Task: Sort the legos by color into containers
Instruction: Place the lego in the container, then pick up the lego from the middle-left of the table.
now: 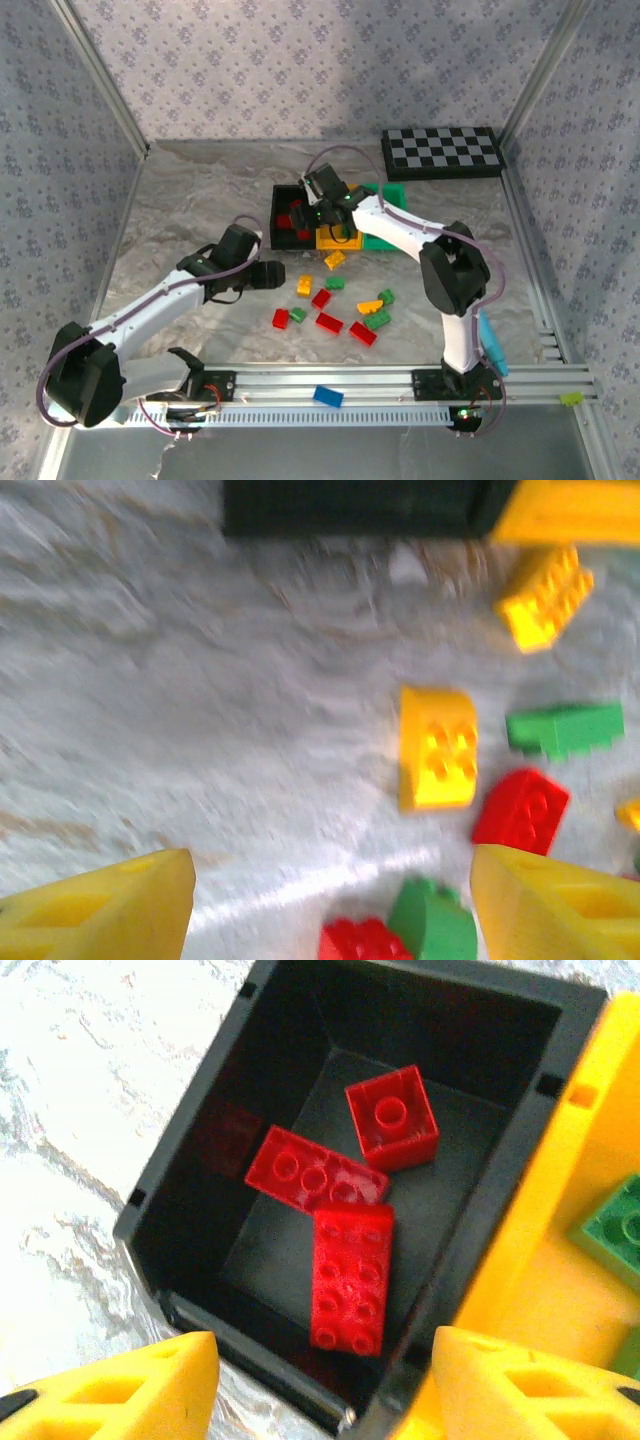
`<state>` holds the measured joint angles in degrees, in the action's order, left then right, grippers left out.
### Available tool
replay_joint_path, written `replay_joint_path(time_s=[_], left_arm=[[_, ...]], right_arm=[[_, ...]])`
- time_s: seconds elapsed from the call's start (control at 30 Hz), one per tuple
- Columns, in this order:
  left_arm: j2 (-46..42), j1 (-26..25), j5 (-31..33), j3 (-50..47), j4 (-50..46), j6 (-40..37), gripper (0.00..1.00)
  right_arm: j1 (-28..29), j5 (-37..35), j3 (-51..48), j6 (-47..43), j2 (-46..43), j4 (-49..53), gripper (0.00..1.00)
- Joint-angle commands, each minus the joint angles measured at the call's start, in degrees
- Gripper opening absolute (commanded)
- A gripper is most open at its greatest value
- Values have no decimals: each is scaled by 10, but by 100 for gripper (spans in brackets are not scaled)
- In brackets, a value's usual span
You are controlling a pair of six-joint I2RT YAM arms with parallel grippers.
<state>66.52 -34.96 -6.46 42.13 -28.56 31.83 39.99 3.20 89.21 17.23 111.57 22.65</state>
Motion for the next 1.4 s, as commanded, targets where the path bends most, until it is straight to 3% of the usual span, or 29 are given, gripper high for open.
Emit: replay_joint_path(time_s=[0.0,0.3,0.63,0.9,1.17,1.23,1.37], left_arm=[[16,-24,-78,29,-66,-20,72],[119,-144,-74,48,-91,0,65],[88,-149,-9,41,-147,8,63],[120,-151,23,30,-137,7,63],[177,-154,23,41,-107,3,57],[180,-154,31,41,-106,0,44],[173,-154,45,53,-123,-6,33]], right_arm=[[-7,-12,-27,-12,-46,-5,60],[-10,-34,-102,-9,-111,-22,61],[-11,-45,-143,-9,-135,-30,61],[-12,-48,-157,-8,-146,-32,61],[-13,-49,-173,-5,-158,-38,61],[-14,-51,-177,-6,-161,-40,61],[-16,-52,-182,-6,-167,-41,60]])
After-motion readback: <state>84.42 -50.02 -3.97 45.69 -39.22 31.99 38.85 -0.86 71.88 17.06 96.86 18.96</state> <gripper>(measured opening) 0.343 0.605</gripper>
